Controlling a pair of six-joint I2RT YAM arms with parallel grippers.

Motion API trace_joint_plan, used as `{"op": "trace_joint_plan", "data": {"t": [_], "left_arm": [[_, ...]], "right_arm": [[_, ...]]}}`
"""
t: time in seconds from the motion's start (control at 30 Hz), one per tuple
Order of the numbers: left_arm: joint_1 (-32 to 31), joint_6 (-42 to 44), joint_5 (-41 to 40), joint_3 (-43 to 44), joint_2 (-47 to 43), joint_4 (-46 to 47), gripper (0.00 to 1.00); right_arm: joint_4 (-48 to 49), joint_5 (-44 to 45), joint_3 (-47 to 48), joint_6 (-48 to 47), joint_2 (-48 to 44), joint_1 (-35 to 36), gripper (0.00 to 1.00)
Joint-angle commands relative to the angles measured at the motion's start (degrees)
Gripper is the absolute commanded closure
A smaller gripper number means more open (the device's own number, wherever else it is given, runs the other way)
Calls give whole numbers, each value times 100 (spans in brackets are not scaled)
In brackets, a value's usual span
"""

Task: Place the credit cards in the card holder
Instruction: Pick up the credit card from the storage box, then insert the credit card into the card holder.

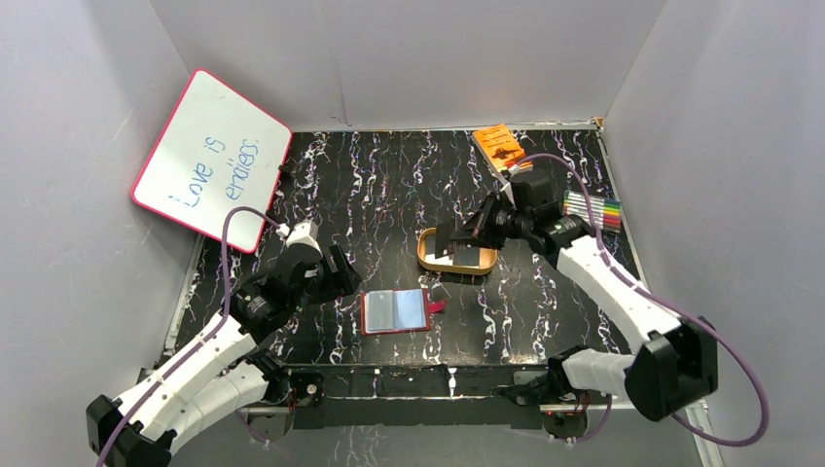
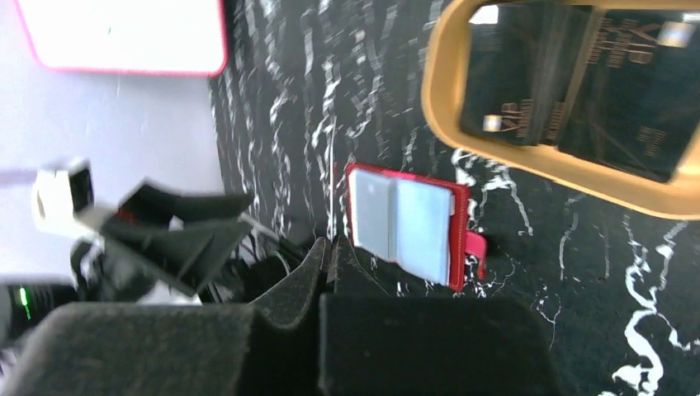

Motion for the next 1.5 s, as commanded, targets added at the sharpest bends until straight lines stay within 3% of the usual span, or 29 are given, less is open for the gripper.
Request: {"op": "trace_joint_plan", "data": {"t": [0.0, 0.13, 0.27, 0.63, 1.23, 1.47], "left_arm": [[15, -259, 254, -162, -126, 109, 26], [15, -582, 476, -479, -13, 496, 26], [17, -837, 579, -680, 241, 763, 27], [10, -1332, 26, -868, 752, 329, 33], [18, -1629, 138, -1268, 1239, 611, 55], [19, -1627, 259, -1373, 1263, 725, 57]], "right_arm": [[1195, -574, -433, -1366, -810, 593, 100], [1544, 20, -985, -1552, -969, 1542, 100], [2031, 244, -1321, -1567, -470, 2218, 100], [3509, 401, -2192, -708, 203, 2240, 100], [4087, 164, -2321, 3, 1120, 2244, 100], [4174, 107, -2328, 90, 1233, 2244, 100]]}}
